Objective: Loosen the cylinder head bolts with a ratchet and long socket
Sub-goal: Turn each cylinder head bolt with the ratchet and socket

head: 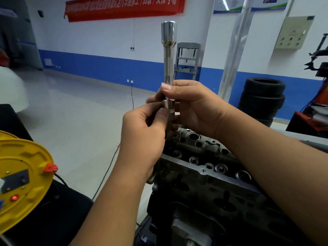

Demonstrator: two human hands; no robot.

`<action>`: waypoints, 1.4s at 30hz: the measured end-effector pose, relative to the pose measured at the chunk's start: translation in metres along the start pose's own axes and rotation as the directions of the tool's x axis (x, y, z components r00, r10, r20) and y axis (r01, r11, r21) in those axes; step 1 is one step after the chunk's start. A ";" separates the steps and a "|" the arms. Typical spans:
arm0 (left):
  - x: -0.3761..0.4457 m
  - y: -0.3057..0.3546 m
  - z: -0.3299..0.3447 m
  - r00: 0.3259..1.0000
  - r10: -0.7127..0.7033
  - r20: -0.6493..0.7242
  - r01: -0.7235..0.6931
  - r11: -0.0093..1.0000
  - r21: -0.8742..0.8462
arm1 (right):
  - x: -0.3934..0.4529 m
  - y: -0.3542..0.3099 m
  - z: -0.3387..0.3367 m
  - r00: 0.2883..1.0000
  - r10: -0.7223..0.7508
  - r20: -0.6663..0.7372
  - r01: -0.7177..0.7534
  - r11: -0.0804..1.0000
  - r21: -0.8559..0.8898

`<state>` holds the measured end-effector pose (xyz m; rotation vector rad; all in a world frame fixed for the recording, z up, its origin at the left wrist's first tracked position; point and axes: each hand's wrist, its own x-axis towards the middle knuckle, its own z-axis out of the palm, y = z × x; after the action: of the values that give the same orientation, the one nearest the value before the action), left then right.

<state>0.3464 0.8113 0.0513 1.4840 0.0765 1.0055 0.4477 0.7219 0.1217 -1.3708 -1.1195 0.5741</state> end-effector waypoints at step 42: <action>-0.001 0.000 0.001 0.998 0.048 -0.043 -0.048 0.999 -0.014 | 0.002 0.000 0.001 1.000 0.003 -0.017 -0.003 1.000 -0.013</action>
<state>0.3462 0.8101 0.0513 1.4568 0.0644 1.0746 0.4472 0.7239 0.1222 -1.3862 -1.1095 0.5570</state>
